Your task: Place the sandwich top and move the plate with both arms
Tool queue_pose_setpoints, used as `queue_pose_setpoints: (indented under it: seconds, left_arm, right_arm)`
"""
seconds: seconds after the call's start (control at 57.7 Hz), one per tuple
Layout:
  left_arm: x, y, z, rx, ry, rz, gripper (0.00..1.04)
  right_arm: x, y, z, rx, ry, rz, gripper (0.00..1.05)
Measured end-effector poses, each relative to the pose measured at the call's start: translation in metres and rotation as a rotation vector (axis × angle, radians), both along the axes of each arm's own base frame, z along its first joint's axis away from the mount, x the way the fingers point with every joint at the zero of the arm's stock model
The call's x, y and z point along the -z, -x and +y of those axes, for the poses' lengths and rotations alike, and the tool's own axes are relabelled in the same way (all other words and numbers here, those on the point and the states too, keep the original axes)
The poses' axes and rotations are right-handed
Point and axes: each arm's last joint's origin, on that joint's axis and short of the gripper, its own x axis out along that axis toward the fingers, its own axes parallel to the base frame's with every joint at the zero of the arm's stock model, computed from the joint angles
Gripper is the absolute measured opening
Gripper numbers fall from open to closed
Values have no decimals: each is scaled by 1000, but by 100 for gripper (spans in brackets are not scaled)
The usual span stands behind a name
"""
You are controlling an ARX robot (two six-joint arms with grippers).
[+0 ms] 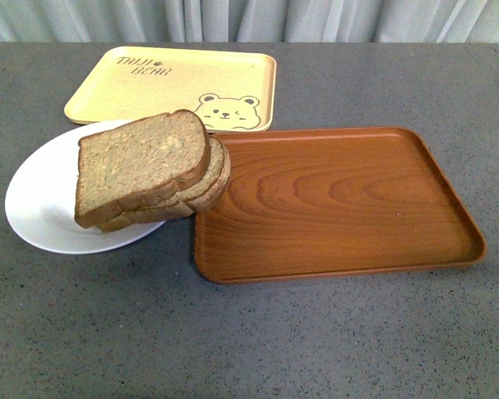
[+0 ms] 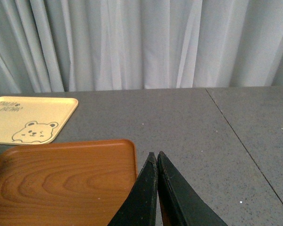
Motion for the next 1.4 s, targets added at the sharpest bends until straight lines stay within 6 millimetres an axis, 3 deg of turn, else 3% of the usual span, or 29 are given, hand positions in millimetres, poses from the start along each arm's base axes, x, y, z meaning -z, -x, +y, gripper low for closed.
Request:
queue_pose_setpoints:
  seconds: [1.005,1.109,1.213,1.403]
  left_arm:
    - [0,0,0,0,0,0,96]
    - [1,0,0,27,19,32,96]
    - [-5,-11,-4,221,312,357,96]
    - [-18,-74,1,206,617,458,96]
  right_arm:
    - [3,24,0,-2,0,4,2]
    - [3,24,0,-1,2,4,18]
    - [3,24,0,-2,2,4,36]
    - [3,24,0,-2,2,3,67]
